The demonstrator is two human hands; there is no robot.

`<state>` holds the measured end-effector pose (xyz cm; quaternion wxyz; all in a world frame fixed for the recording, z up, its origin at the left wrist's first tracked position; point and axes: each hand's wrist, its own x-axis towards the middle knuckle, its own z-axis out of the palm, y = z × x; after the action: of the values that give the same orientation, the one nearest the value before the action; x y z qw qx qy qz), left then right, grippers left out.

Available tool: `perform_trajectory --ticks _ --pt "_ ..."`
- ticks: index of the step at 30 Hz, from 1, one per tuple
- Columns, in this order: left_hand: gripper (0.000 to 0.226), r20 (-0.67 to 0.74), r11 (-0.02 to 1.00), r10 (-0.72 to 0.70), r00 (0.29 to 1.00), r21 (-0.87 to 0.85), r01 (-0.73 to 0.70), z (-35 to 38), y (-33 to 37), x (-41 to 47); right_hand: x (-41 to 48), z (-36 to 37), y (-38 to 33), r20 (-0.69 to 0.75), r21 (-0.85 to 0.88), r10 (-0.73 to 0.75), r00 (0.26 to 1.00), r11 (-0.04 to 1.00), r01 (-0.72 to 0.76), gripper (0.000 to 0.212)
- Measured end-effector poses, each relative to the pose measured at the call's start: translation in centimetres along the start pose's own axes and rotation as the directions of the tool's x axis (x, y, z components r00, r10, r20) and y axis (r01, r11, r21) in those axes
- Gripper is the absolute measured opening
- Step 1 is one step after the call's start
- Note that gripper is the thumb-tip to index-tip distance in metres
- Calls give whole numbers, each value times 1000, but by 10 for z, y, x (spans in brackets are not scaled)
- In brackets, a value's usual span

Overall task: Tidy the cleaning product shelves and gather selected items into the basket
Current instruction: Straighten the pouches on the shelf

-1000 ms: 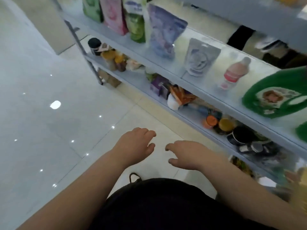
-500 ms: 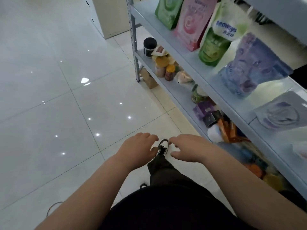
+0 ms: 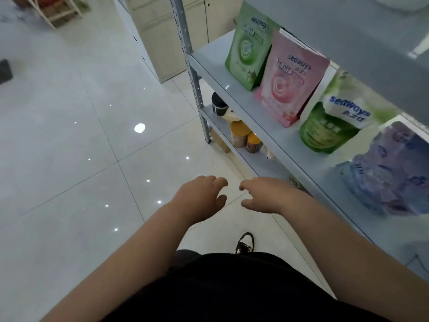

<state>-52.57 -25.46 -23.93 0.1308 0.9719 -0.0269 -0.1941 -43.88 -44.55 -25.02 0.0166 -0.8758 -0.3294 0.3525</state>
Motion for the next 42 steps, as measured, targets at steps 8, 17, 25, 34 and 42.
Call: perform_trajectory --ticks 8,17,25,34,42 --pt "43 66 997 67 996 -37 -65 -25 -70 75 81 -39 -17 75 47 80 994 995 -84 52" --pt "44 122 947 302 945 75 -313 -98 -202 155 171 -101 -79 9 251 353 936 905 -344 49" --pt "45 170 916 386 907 51 -399 -138 -255 212 208 -135 -99 -108 451 547 830 771 -449 43" --pt "63 268 854 464 844 118 -507 -165 -253 303 253 -164 -37 -261 930 875 407 340 -137 53" --pt "91 341 743 459 820 360 -565 -186 -251 393 313 -179 3 9 956 976 218 -72 285 67"
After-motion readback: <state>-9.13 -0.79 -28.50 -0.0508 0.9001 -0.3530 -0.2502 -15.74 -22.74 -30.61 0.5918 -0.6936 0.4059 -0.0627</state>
